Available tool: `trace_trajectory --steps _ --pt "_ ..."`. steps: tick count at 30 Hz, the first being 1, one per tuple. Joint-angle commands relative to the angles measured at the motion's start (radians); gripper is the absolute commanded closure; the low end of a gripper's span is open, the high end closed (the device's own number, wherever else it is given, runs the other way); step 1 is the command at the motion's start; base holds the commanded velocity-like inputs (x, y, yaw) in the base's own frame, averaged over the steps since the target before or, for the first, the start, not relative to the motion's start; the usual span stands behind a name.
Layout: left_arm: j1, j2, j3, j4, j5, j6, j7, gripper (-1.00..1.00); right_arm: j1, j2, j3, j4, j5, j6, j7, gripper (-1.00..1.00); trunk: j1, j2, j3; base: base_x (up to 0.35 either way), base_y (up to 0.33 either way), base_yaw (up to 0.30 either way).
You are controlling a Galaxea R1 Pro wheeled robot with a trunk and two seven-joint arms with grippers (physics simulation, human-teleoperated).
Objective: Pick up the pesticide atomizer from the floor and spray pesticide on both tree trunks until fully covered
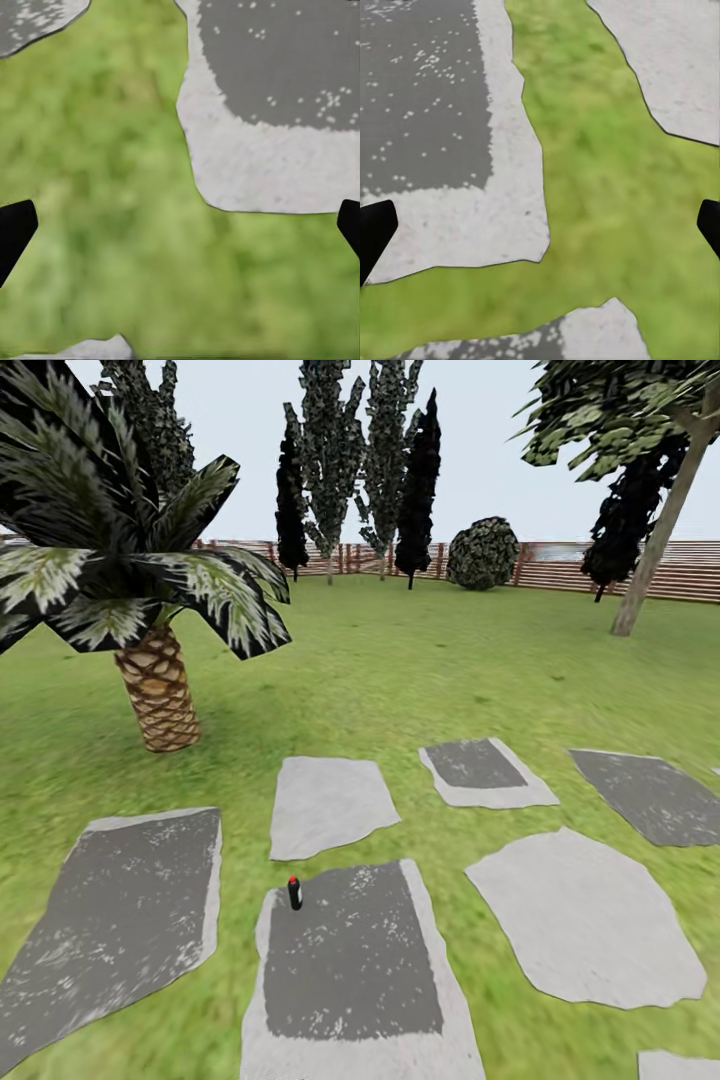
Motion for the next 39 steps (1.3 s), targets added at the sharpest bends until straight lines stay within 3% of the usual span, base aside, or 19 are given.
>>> trace_trajectory --steps 1,14,16,20,21,26,30,33,39 --pt "0.000 0.000 0.000 0.000 0.000 0.000 0.000 -1.00 0.000 0.000 0.000 0.000 0.000 0.000 0.000 -1.00 0.000 0.000 0.000 0.000 0.000 0.278" --pt "-0.014 0.000 -0.001 -0.015 -0.002 0.014 0.001 -1.00 0.000 0.000 -0.001 -0.002 -0.001 0.000 0.001 -1.00 0.000 0.000 0.000 0.000 0.000 0.262" --pt "-0.036 0.000 -0.001 -0.028 -0.003 0.017 0.000 -1.00 0.000 0.000 -0.002 -0.002 -0.001 0.000 0.000 -1.00 0.000 0.000 0.000 0.000 0.000 0.083" --pt "-0.195 0.008 -0.002 -0.028 -0.005 0.032 0.001 -1.00 -0.005 0.000 -0.004 -0.032 -0.003 0.000 -0.005 -1.00 0.000 0.000 0.000 0.000 0.000 0.023" --pt "-0.256 0.012 -0.003 -0.026 -0.007 0.066 0.000 -1.00 -0.028 0.000 -0.004 -0.069 -0.003 0.002 -0.006 -1.00 0.000 0.000 0.000 0.000 0.000 0.004" --pt "-0.320 0.015 -0.004 -0.031 -0.011 0.136 -0.001 -1.00 -0.110 0.000 -0.005 -0.120 -0.003 0.013 -0.007 -1.00 0.000 0.000 0.000 0.000 0.000 0.002" --pt "-0.333 0.016 -0.007 -0.036 -0.012 0.151 -0.001 -1.00 -0.199 0.001 -0.005 -0.127 -0.004 0.044 -0.008 -1.00 0.000 0.000 0.000 0.000 0.000 0.000" --pt "-0.329 0.018 -0.012 -0.038 -0.013 0.153 -0.002 -1.00 -0.296 0.004 -0.005 -0.130 -0.006 0.097 -0.008 -1.00 0.000 0.000 0.000 0.000 0.000 0.000" --pt "-0.326 0.021 -0.014 -0.036 -0.013 0.150 -0.002 -1.00 -0.337 0.002 -0.006 -0.130 -0.006 0.116 -0.005 -1.00 0.000 0.000 0.000 0.002 0.000 0.000"
